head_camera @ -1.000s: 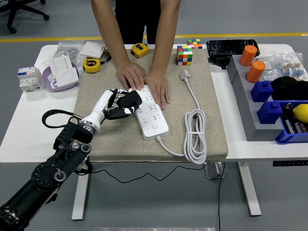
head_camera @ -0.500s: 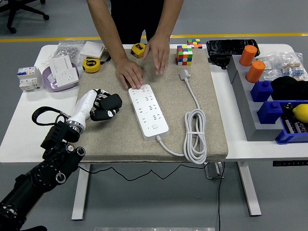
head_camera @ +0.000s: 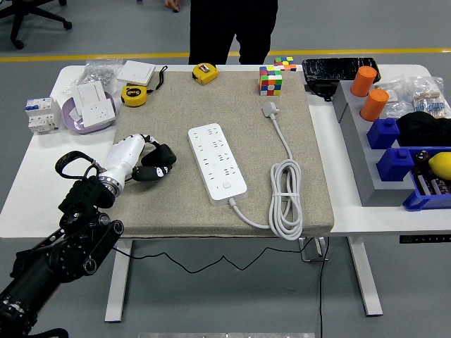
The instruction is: Pick up the plug,place it near the board,insert it into the board,press the button
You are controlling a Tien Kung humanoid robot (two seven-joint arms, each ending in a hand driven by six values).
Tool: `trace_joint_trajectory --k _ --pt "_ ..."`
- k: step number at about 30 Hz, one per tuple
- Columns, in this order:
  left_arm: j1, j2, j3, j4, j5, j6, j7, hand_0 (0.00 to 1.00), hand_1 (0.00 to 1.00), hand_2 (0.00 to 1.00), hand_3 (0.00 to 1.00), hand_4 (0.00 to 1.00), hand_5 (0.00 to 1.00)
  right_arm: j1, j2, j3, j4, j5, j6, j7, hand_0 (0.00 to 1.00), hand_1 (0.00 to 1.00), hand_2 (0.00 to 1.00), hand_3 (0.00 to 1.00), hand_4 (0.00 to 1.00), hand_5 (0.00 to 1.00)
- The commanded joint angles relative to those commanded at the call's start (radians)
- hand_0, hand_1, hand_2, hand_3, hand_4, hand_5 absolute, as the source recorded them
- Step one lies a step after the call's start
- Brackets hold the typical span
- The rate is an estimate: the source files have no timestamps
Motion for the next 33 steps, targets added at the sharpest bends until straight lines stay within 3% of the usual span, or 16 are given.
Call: trace_joint_trajectory --k 1,2,7,8,13,14,19,20,22,25,26,27,31,32,33 --pt "0.000 0.000 -0.001 -0.004 0.005 -0.001 0.002 0.933 0.971 0.850 0.606 0.739 0.311 0.000 0.000 0.000 0.000 0.000 0.000 0.000 0.867 0.746 0.711 0.683 0.990 0.589" --pt "0.001 0.002 -0.003 -0.010 0.017 -0.002 0.005 0.989 0.998 0.912 0.642 0.800 0.344 0.000 0.000 0.001 0.000 0.000 0.000 0.000 0.865 0.745 0.711 0.683 0.990 0.589" --pt "0.008 0.012 -0.022 -0.071 0.091 -0.018 0.044 0.989 0.998 0.912 0.642 0.800 0.344 0.001 0.000 0.006 0.000 -0.004 0.001 0.000 0.865 0.745 0.711 0.683 0.990 0.589" --pt "0.012 0.014 -0.026 -0.086 0.091 -0.016 0.052 0.998 0.998 0.998 0.905 0.939 0.444 0.001 0.000 0.006 0.000 -0.004 0.001 0.000 0.861 0.745 0.711 0.678 0.981 0.587" --pt "0.030 0.018 -0.049 -0.160 0.091 -0.020 0.085 0.998 0.998 0.998 0.905 0.939 0.444 -0.003 0.001 0.014 0.000 -0.011 0.002 -0.001 0.861 0.745 0.711 0.678 0.981 0.587" --pt "0.030 0.019 -0.050 -0.167 0.091 -0.027 0.090 0.998 0.998 0.998 0.963 0.998 0.511 -0.003 0.001 0.014 0.000 -0.012 0.002 -0.001 0.862 0.745 0.711 0.681 0.988 0.593" --pt "0.031 0.023 -0.047 -0.172 0.091 -0.040 0.092 0.998 0.998 0.998 0.963 0.998 0.511 -0.002 0.000 0.002 0.000 -0.002 0.001 0.001 0.862 0.745 0.711 0.681 0.988 0.593" --pt "0.035 0.023 -0.047 -0.174 0.091 -0.030 0.084 0.998 0.998 0.998 0.970 0.998 0.573 -0.002 0.000 0.000 0.000 0.000 0.000 0.001 0.862 0.743 0.711 0.680 0.987 0.589" --pt "0.047 0.020 -0.048 -0.183 0.091 0.021 0.045 0.998 0.998 0.998 0.970 0.998 0.573 -0.002 0.000 0.000 0.000 -0.001 0.000 0.001 0.862 0.743 0.711 0.680 0.987 0.589" --pt "0.071 0.011 -0.059 -0.208 -0.004 0.095 -0.023 0.998 0.998 0.998 0.970 0.998 0.573 -0.002 0.001 0.002 0.000 -0.005 0.001 -0.001 0.862 0.743 0.711 0.680 0.987 0.589" --pt "0.093 0.003 -0.073 -0.238 -0.049 0.128 -0.064 0.998 0.998 0.998 0.998 0.998 0.893 -0.002 0.001 0.004 0.000 -0.008 0.001 -0.001 0.861 0.744 0.711 0.681 0.987 0.586" --pt "0.111 -0.003 -0.083 -0.265 -0.095 0.149 -0.098 0.998 0.998 0.998 0.998 0.998 0.893 -0.002 0.001 0.007 0.000 -0.012 0.001 -0.002 0.861 0.744 0.711 0.681 0.987 0.586" --pt "0.187 -0.012 -0.120 -0.391 -0.257 0.136 -0.199 0.998 0.998 0.998 0.998 0.998 0.893 -0.006 0.004 0.006 0.000 -0.017 0.001 -0.001 0.861 0.744 0.711 0.681 0.987 0.586" --pt "0.212 -0.012 -0.128 -0.429 -0.303 0.114 -0.219 0.998 0.998 0.998 0.998 0.998 0.998 -0.009 0.006 0.004 0.000 -0.019 0.001 0.000 0.862 0.743 0.711 0.678 0.980 0.578" --pt "0.235 -0.012 -0.136 -0.463 -0.348 0.094 -0.231 0.998 0.998 0.998 0.998 0.998 0.998 -0.011 0.008 0.002 0.000 -0.020 0.001 0.000 0.862 0.743 0.711 0.678 0.980 0.578"
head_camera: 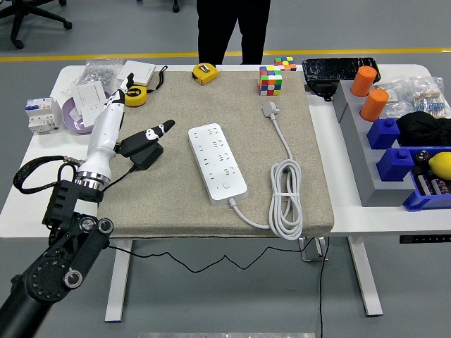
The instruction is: Pick up the plug,place it near the board,insert it into the board,press the button
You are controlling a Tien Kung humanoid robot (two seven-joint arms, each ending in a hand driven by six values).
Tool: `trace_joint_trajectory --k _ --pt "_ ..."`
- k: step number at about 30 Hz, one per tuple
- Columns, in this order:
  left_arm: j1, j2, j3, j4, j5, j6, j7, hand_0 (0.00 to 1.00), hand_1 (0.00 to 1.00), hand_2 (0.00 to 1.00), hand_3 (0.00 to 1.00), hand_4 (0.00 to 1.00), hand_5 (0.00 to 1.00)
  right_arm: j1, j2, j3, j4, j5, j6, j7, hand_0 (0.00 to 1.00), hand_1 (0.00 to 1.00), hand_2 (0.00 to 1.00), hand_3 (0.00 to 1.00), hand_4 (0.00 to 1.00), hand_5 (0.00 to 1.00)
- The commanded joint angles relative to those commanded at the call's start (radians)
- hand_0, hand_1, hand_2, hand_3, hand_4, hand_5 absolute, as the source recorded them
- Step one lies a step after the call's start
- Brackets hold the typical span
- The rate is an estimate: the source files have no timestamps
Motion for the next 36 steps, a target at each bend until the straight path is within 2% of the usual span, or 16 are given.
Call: trace_joint_trajectory --k 4,5,7,10,11,13,16,17,28,29,34,35,36 --pt "0.069 0.000 -0.037 -0.087 -0.160 -0.050 -0.027 0.998 0.998 0.998 0.998 0.998 0.998 -0.003 0.003 -0.002 0.000 -0.005 0.000 0.001 0.862 0.743 0.711 0.678 0.980 0.578" --pt "0.085 0.000 -0.052 -0.093 -0.206 -0.057 -0.031 0.872 0.878 0.873 0.913 0.998 0.998 -0.003 0.003 -0.002 0.000 -0.010 0.001 0.000 0.862 0.744 0.711 0.677 0.979 0.578" --pt "0.101 0.000 -0.065 -0.091 -0.290 -0.065 -0.028 0.872 0.878 0.873 0.913 0.998 0.998 0.000 0.002 -0.005 0.000 -0.013 0.002 0.000 0.862 0.744 0.711 0.677 0.979 0.578" --pt "0.149 0.011 -0.100 -0.093 -0.414 -0.107 0.010 0.872 0.878 0.873 0.913 0.998 0.998 0.011 -0.006 -0.018 0.000 -0.006 -0.001 0.004 0.862 0.744 0.711 0.677 0.979 0.578" --pt "0.162 0.012 -0.112 -0.097 -0.459 -0.117 0.020 0.792 0.813 0.791 0.783 0.998 0.998 0.012 -0.007 -0.018 0.000 -0.006 -0.002 0.004 0.861 0.744 0.711 0.676 0.977 0.576" --pt "0.184 0.012 -0.138 -0.109 -0.519 -0.134 0.045 0.792 0.813 0.791 0.783 0.998 0.998 0.011 -0.009 -0.013 0.000 -0.009 -0.002 0.003 0.861 0.744 0.711 0.676 0.977 0.576" --pt "0.197 0.013 -0.166 -0.122 -0.473 -0.148 0.072 0.792 0.813 0.791 0.783 0.998 0.998 0.003 -0.008 -0.003 0.000 -0.021 0.000 -0.001 0.861 0.744 0.711 0.676 0.977 0.576" --pt "0.199 0.016 -0.172 -0.128 -0.453 -0.149 0.081 0.728 0.741 0.723 0.732 0.998 0.984 0.001 -0.006 0.002 0.000 -0.026 0.000 -0.002 0.861 0.743 0.711 0.676 0.977 0.576" --pt "0.198 0.013 -0.184 -0.127 -0.360 -0.159 0.119 0.711 0.719 0.701 0.726 0.998 0.944 0.001 0.003 -0.005 0.000 -0.023 -0.001 -0.001 0.862 0.743 0.711 0.675 0.976 0.576" --pt "0.200 0.013 -0.184 -0.126 -0.352 -0.159 0.122 0.712 0.714 0.695 0.725 0.998 0.895 0.000 0.003 -0.002 0.000 -0.027 -0.001 -0.002 0.862 0.744 0.711 0.675 0.976 0.574" --pt "0.207 0.013 -0.182 -0.120 -0.347 -0.155 0.128 0.712 0.714 0.695 0.725 0.998 0.895 -0.006 0.003 0.007 0.000 -0.040 -0.001 -0.004 0.862 0.744 0.711 0.675 0.976 0.574" --pt "0.208 0.012 -0.182 -0.119 -0.349 -0.156 0.128 0.829 0.846 0.765 0.616 0.998 0.918 -0.006 0.004 0.007 0.000 -0.040 -0.001 -0.004 0.862 0.744 0.711 0.673 0.974 0.574" --pt "0.209 0.012 -0.182 -0.118 -0.349 -0.156 0.128 0.829 0.846 0.765 0.616 0.998 0.918 -0.007 0.004 0.006 0.000 -0.040 -0.001 -0.003 0.862 0.744 0.711 0.673 0.974 0.574"
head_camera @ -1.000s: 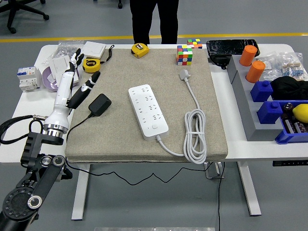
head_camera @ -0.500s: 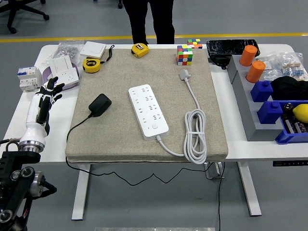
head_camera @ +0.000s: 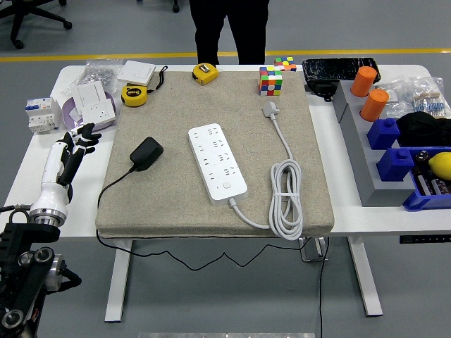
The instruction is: Pick up the plug,place it near the board,insert it into the board,press the button
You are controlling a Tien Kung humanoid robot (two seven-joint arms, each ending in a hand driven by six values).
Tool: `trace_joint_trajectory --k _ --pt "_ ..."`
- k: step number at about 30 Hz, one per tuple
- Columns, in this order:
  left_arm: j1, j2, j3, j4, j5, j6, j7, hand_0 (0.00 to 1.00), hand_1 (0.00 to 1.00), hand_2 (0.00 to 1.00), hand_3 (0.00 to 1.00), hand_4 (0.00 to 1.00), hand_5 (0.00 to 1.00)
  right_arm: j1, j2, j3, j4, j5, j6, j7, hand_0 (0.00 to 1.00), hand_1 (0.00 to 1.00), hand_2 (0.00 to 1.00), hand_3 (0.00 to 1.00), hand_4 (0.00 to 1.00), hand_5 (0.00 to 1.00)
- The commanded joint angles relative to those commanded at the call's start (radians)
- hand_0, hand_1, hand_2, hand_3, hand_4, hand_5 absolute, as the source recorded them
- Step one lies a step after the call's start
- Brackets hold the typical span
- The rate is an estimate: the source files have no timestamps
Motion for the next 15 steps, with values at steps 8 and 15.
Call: trace_joint_trajectory --k 8,15 --pt "0.003 0.000 0.002 0.006 -0.002 -0.011 0.003 0.998 0.998 0.934 0.740 0.998 0.930 0.001 0.004 0.001 0.000 0.000 -0.001 0.001 0.862 0.744 0.711 0.675 0.977 0.578" --pt "0.005 0.001 0.007 0.009 -0.029 -0.017 -0.005 0.918 0.931 0.872 0.954 0.998 0.939 -0.002 0.005 0.002 0.000 0.000 0.000 0.000 0.863 0.745 0.711 0.675 0.978 0.578"
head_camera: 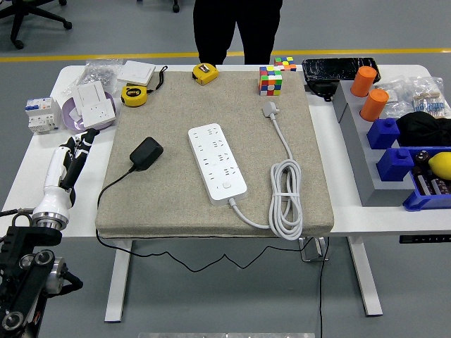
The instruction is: Pick up the plug,place it near the board,insert it into the board,press the button
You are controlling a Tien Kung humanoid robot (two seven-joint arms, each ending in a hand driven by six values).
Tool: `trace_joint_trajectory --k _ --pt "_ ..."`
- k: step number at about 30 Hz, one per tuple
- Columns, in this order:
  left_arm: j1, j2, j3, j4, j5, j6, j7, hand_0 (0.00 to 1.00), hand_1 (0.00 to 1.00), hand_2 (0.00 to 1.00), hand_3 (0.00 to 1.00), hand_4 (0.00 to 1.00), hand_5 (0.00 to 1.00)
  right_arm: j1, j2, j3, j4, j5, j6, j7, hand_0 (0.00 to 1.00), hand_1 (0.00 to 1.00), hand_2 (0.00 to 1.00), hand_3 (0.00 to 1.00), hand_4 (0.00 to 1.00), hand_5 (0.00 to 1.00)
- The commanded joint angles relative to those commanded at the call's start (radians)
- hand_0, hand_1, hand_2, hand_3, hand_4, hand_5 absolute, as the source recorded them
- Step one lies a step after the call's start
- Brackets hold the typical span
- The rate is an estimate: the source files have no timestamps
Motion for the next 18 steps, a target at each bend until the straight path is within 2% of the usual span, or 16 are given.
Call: trace_joint_trajectory --k 1,2,7,8,13,14,18 --pt "0.000 0.000 0.001 0.000 0.000 -0.001 0.001 0.918 0.931 0.872 0.954 0.998 0.939 0.000 0.000 0.000 0.000 0.001 0.000 0.000 0.863 0.745 0.711 0.675 0.978 0.578" --pt "0.000 0.000 0.001 0.001 -0.001 -0.001 0.001 0.835 0.821 0.768 0.948 0.998 0.937 0.000 0.001 -0.001 0.000 0.001 0.000 0.000 0.863 0.744 0.711 0.675 0.978 0.579" --pt "0.000 0.001 0.009 0.001 0.015 -0.009 0.014 0.835 0.821 0.768 0.948 0.998 0.937 0.000 0.002 -0.002 0.000 0.003 0.000 0.000 0.863 0.744 0.711 0.675 0.978 0.579" --pt "-0.001 0.002 0.012 0.002 0.022 -0.010 0.018 0.840 0.816 0.750 0.702 0.998 0.931 0.001 0.001 -0.003 0.000 0.005 0.000 0.000 0.864 0.743 0.711 0.675 0.979 0.579" --pt "0.001 0.000 0.012 0.002 0.033 -0.010 0.023 0.840 0.816 0.750 0.702 0.998 0.931 0.001 0.001 -0.005 0.000 0.006 0.000 0.000 0.864 0.743 0.711 0.675 0.979 0.579" --pt "0.001 0.001 0.013 0.002 0.034 -0.010 0.024 0.830 0.815 0.748 0.642 0.998 0.909 0.000 0.001 -0.004 0.000 0.005 0.000 -0.001 0.863 0.743 0.711 0.675 0.980 0.580" --pt "0.000 0.004 0.015 0.002 0.034 -0.011 0.025 0.830 0.815 0.748 0.642 0.998 0.909 0.000 0.000 -0.002 0.000 0.002 0.000 -0.001 0.863 0.743 0.711 0.675 0.980 0.580"
